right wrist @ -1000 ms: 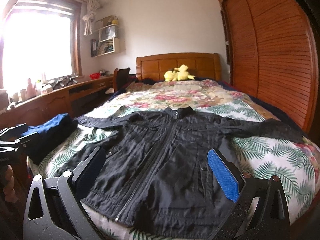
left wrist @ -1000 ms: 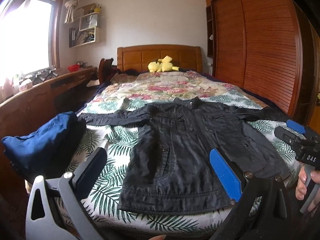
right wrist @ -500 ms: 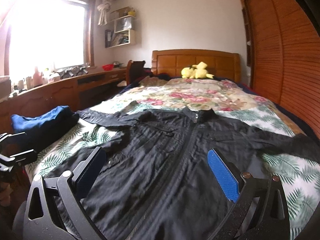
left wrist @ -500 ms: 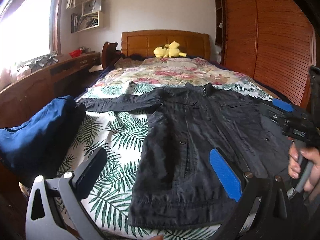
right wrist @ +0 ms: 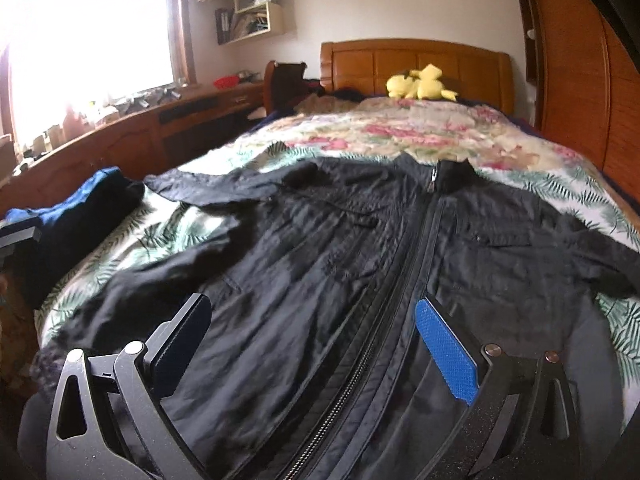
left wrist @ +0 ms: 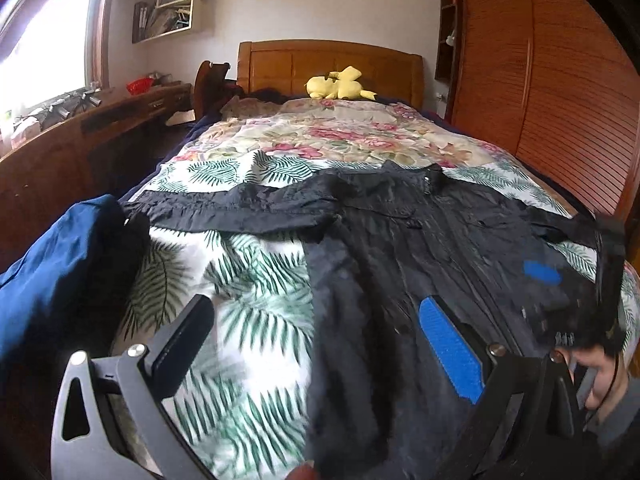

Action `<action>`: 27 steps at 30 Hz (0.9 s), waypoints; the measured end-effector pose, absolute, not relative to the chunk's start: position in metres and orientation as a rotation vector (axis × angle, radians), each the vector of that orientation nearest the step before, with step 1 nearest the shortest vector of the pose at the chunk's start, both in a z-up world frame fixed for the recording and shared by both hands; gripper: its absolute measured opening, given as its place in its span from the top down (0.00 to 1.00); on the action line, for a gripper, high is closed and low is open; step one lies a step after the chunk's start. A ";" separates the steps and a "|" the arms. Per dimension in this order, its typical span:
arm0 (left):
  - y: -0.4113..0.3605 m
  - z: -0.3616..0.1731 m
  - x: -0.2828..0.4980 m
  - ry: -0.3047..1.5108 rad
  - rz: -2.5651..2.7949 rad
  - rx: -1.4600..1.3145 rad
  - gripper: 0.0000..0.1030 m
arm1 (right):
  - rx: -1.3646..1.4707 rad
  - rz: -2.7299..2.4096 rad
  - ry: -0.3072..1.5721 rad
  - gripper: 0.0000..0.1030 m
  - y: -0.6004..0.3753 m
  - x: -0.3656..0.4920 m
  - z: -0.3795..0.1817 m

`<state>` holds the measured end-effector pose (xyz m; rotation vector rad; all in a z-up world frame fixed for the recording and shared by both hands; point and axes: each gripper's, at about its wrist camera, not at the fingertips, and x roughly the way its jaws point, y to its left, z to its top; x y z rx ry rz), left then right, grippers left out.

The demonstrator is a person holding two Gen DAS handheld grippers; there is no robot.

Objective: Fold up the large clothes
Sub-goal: 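Move the left gripper down to the cuff of a jacket sleeve, then close the left gripper on the sleeve cuff and lift it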

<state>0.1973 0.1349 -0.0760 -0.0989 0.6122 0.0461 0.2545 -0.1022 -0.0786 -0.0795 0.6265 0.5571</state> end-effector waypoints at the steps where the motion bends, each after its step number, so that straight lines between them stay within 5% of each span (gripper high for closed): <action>1: 0.142 -0.077 0.208 0.614 0.042 -0.105 0.00 | -0.080 0.555 0.645 0.00 -0.101 0.258 -0.085; 16: 0.232 -0.118 0.351 0.673 0.081 -0.243 0.01 | -0.076 0.542 0.708 0.00 -0.100 0.267 -0.109; 27: 0.301 -0.186 0.413 0.863 0.204 -0.472 0.21 | -0.061 0.540 0.726 0.00 -0.101 0.271 -0.110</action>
